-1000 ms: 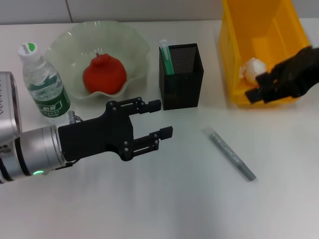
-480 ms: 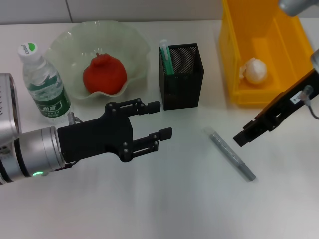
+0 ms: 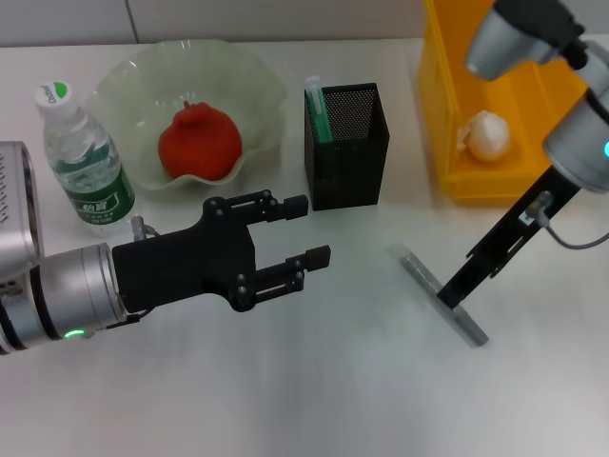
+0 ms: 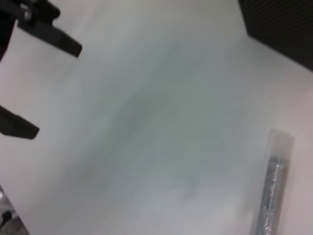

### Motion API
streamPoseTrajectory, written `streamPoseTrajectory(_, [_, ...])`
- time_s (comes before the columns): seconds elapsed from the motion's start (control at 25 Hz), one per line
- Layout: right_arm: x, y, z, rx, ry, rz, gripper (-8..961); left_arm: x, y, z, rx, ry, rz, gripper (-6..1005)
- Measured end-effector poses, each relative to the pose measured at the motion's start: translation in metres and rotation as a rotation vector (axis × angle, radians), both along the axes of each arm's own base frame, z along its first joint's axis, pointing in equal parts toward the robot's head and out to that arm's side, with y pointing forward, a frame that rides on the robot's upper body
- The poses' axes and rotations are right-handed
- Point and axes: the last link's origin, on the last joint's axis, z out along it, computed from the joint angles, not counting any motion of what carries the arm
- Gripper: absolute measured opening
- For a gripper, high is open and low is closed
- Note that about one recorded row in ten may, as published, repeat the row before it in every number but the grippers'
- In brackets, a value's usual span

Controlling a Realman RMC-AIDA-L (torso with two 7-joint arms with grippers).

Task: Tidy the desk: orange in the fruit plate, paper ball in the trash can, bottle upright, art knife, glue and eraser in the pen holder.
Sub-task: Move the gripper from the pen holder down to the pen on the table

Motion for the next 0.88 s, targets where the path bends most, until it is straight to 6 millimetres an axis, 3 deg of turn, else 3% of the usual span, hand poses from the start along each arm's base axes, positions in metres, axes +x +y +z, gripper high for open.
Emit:
streamPoseTrajectory(0.4, [0.005,0.005,-0.018,0.006,-0.095,0.022,484,0.0,0.0,0.0,0.001,0.001,-0.001,623])
streamPoseTrajectory(0.88, [0.005,0.014,-0.032,0.051,-0.087,0.033,463,0.0,0.0,-0.001,0.003,0.003,-0.002,625])
